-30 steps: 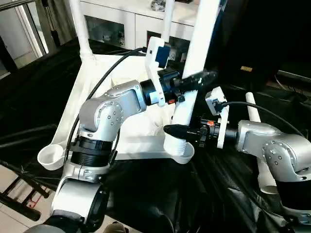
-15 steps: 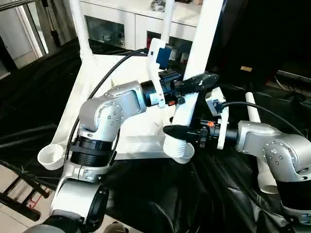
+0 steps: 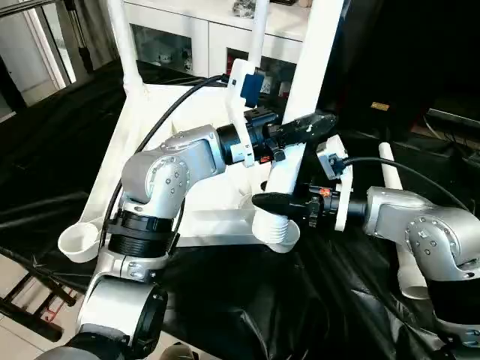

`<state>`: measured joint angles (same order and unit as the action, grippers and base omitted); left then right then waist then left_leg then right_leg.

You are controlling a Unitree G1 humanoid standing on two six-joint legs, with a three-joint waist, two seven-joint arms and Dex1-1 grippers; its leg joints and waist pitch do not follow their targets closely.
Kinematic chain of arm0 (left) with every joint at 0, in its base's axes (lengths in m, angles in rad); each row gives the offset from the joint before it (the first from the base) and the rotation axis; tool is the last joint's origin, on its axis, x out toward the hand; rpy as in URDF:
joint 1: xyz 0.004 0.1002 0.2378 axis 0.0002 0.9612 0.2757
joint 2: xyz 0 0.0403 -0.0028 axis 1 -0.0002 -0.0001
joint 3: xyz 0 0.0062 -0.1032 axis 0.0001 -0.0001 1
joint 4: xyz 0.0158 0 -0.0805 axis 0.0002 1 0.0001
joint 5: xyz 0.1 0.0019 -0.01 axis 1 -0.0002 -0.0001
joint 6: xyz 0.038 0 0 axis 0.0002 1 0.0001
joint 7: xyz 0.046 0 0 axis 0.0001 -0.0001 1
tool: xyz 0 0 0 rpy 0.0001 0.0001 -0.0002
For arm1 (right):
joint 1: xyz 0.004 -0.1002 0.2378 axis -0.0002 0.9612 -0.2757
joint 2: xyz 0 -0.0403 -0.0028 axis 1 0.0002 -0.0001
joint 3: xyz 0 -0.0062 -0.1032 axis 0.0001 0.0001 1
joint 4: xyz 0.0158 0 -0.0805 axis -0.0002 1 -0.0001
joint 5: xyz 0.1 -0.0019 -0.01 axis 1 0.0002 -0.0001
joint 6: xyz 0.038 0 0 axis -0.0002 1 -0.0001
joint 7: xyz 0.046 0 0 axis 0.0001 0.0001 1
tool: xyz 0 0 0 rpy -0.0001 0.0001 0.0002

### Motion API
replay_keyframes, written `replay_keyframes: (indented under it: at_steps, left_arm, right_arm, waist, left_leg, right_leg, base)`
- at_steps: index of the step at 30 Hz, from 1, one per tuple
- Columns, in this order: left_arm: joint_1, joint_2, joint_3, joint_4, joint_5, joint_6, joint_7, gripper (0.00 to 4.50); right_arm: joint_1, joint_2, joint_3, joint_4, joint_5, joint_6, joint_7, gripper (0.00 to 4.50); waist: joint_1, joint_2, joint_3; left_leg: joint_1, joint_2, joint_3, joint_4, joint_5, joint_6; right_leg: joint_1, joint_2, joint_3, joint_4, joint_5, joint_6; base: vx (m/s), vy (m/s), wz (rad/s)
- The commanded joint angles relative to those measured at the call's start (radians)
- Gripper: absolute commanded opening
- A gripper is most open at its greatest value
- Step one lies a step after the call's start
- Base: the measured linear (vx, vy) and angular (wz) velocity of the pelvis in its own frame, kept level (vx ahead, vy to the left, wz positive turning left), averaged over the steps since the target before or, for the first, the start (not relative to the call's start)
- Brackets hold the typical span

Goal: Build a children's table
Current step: Pick table leg

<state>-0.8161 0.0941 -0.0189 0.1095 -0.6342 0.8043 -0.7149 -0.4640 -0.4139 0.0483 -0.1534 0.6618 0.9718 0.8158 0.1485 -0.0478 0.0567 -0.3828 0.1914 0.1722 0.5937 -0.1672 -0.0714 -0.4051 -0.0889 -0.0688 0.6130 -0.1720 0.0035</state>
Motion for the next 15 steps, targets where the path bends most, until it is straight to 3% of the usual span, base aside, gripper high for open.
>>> replay_keyframes:
  at_steps: [1, 2, 3, 4, 8, 12, 13, 15]
  left_arm:
    - [-0.010, 0.004, -0.013, -0.006, 0.012, -0.014, -0.002, 1.84]
    - [-0.012, -0.002, -0.006, 0.001, 0.024, -0.032, 0.017, 1.84]
    - [-0.013, -0.006, 0.000, 0.007, 0.031, -0.045, 0.030, 2.40]
    - [-0.020, -0.013, 0.013, 0.021, 0.032, -0.052, 0.047, 2.54]
    - [-0.041, -0.028, 0.055, 0.057, 0.003, -0.055, 0.053, 2.79]
    - [-0.057, -0.109, 0.159, 0.079, -0.013, -0.226, 0.146, 3.03]
    - [-0.074, -0.152, 0.221, 0.092, -0.025, -0.339, 0.203, 3.03]
    - [-0.091, -0.174, 0.273, 0.099, -0.069, -0.374, 0.230, 3.03]
  right_arm:
    - [0.009, -0.007, -0.010, 0.005, 0.003, -0.003, -0.009, 1.91]
    - [0.009, -0.007, -0.011, 0.005, 0.004, -0.003, -0.009, 1.91]
    - [0.009, -0.007, -0.011, 0.004, 0.004, -0.002, -0.009, 1.91]
    - [0.010, -0.006, -0.011, 0.004, 0.004, -0.003, -0.009, 1.91]
    - [0.011, -0.005, -0.011, 0.004, 0.003, -0.007, -0.011, 1.90]
    - [0.016, 0.007, -0.016, 0.009, 0.005, -0.012, -0.018, 1.90]
    - [0.019, 0.017, -0.021, 0.010, 0.007, -0.016, -0.027, 1.90]
    - [0.022, 0.028, -0.028, 0.011, 0.008, -0.022, -0.040, 1.89]
  waist:
    - [0.003, -0.010, -0.073]
    - [0.004, -0.010, -0.073]
    - [0.004, -0.011, -0.074]
    - [0.004, -0.012, -0.074]
    - [0.005, -0.012, -0.074]
    - [0.008, -0.014, -0.075]
    - [0.008, -0.018, -0.074]
    - [0.010, -0.020, -0.075]
  left_leg:
    - [0.013, 0.029, -0.004, -0.065, -0.133, -0.019]
    - [0.013, 0.029, -0.005, -0.066, -0.134, -0.020]
    - [0.013, 0.030, -0.005, -0.065, -0.132, -0.020]
    - [0.012, 0.030, -0.005, -0.065, -0.130, -0.019]
    - [0.013, 0.028, -0.004, -0.064, -0.127, -0.017]
    - [0.009, 0.031, -0.007, -0.063, -0.134, -0.012]
    - [0.008, 0.030, -0.007, -0.062, -0.137, -0.009]
    - [0.008, 0.029, -0.007, -0.061, -0.135, -0.008]
  right_leg:
    - [0.056, -0.055, 0.039, -0.066, -0.202, -0.145]
    - [0.057, -0.056, 0.039, -0.066, -0.205, -0.143]
    - [0.056, -0.055, 0.039, -0.066, -0.201, -0.142]
    - [0.057, -0.056, 0.039, -0.066, -0.198, -0.142]
    - [0.057, -0.056, 0.039, -0.066, -0.196, -0.143]
    - [0.061, -0.059, 0.038, -0.068, -0.183, -0.153]
    - [0.062, -0.059, 0.038, -0.070, -0.179, -0.151]
    - [0.063, -0.061, 0.038, -0.068, -0.177, -0.151]
  base:
    - [0.000, 0.000, 0.00]
    - [0.000, 0.000, 0.00]
    - [0.000, 0.000, 0.00]
    - [0.000, 0.000, 0.00]
    - [0.000, 0.000, 0.00]
    - [0.000, 0.000, 0.00]
    - [0.000, 0.000, 0.00]
    - [0.000, 0.000, 0.00]
